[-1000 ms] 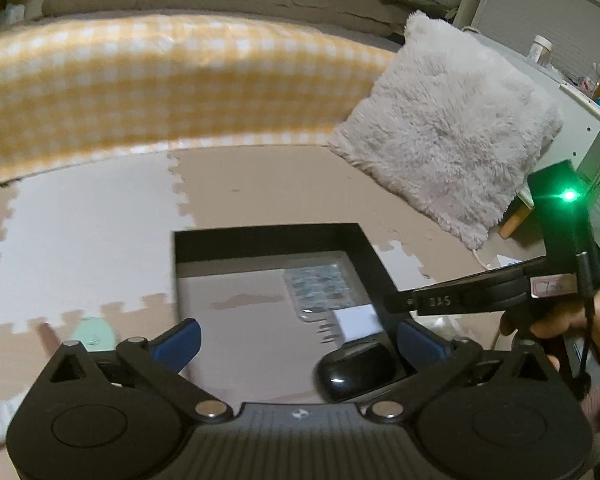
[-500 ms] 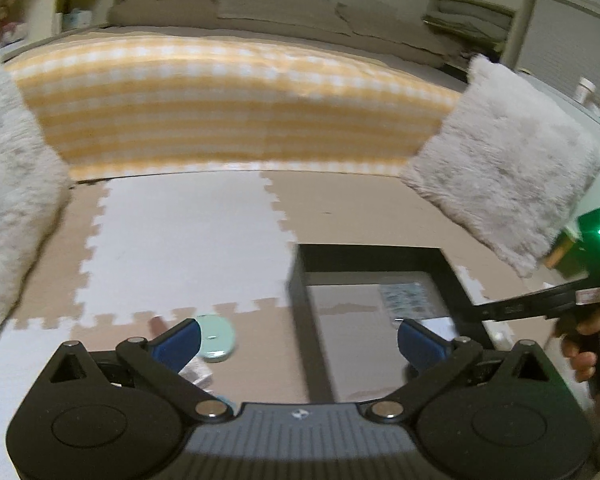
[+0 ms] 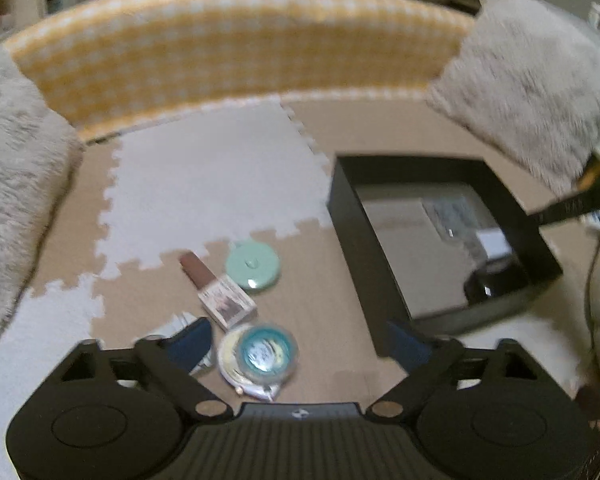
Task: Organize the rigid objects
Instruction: 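Move the left tool to the blue-rimmed tape roll and grasp it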
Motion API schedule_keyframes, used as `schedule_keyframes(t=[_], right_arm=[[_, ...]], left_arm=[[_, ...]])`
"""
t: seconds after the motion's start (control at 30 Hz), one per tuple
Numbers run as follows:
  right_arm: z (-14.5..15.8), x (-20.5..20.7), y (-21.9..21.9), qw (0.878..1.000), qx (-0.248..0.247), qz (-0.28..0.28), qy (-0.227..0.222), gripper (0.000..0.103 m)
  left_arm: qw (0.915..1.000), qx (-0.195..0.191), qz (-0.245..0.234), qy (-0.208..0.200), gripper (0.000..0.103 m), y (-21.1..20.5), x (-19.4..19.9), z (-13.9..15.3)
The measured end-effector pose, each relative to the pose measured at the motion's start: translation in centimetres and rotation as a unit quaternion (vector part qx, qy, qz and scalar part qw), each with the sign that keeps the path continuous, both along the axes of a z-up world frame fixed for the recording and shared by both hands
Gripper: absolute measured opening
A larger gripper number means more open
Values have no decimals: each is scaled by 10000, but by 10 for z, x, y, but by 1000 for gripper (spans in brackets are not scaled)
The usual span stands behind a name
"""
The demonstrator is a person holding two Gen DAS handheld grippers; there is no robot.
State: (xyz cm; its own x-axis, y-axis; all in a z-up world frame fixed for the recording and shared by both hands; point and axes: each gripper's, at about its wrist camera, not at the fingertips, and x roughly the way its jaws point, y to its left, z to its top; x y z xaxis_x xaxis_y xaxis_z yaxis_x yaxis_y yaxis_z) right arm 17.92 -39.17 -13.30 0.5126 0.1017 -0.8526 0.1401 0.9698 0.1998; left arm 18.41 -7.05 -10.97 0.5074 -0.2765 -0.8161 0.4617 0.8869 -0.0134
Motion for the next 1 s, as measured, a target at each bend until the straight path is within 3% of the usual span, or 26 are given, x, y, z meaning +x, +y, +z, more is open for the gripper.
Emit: schedule_keyframes(t=[0.23, 0.6, 0.73, 1.0], right_arm=[[-2, 1, 3, 9999, -83, 72, 61, 6], [-1, 1, 5, 9998, -146, 97, 73, 6], [-1, 1, 5, 9998, -149, 99, 72, 6], [-1, 1, 5, 9998, -148, 100, 72, 6]], left_arm=[[9989, 359, -65, 287, 68, -1, 4, -26], [9984, 514, 141, 201, 60, 1, 13, -34], [9980, 562, 185, 228, 45, 2, 16, -37], [9987, 478, 168, 102, 44, -1, 12, -29]])
